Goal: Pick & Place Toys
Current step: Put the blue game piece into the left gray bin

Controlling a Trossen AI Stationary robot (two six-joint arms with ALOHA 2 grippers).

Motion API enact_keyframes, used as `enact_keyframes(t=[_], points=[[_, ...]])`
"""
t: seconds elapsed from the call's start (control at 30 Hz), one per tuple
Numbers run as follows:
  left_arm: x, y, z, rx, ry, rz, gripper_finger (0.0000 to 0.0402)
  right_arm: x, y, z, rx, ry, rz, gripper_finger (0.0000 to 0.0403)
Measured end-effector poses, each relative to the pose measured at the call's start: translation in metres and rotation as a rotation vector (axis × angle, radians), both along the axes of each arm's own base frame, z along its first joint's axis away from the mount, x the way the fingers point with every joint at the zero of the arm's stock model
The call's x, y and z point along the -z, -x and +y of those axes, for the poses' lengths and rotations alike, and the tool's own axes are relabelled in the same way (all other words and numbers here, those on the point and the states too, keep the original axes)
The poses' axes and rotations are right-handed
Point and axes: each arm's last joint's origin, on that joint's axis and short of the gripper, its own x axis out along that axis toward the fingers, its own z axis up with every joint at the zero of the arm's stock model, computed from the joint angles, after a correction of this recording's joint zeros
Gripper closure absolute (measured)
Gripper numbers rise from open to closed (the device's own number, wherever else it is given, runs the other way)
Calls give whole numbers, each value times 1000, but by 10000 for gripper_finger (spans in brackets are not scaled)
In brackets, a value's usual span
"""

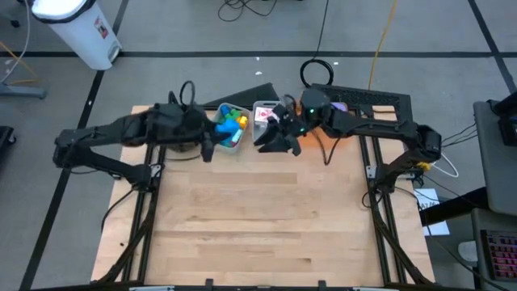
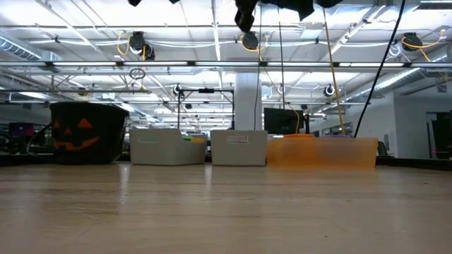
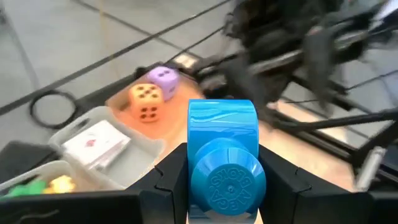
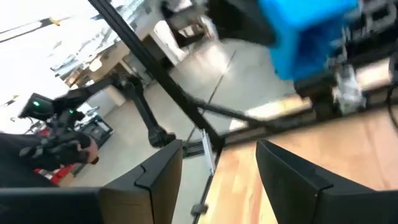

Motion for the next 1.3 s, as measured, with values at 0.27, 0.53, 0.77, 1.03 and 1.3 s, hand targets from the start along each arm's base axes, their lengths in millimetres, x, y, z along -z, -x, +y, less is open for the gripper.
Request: enact_keyframes(t=[0.27, 0.53, 0.77, 1.03, 1.3], points=[[22, -28, 36, -79, 100, 218, 267, -22, 40, -3, 127, 138, 27, 217], [74, -51, 84, -190, 222, 471, 267, -26, 95, 12, 403, 364, 287, 217], [117, -63, 126, -242, 351, 618, 267, -16, 125, 31, 491, 413, 367, 218], [153, -71, 152, -297, 372, 730, 267, 39, 145, 43, 551, 252, 287, 226], [174, -80, 163, -366, 335, 780, 267, 67, 159, 47, 631, 169, 202, 232]])
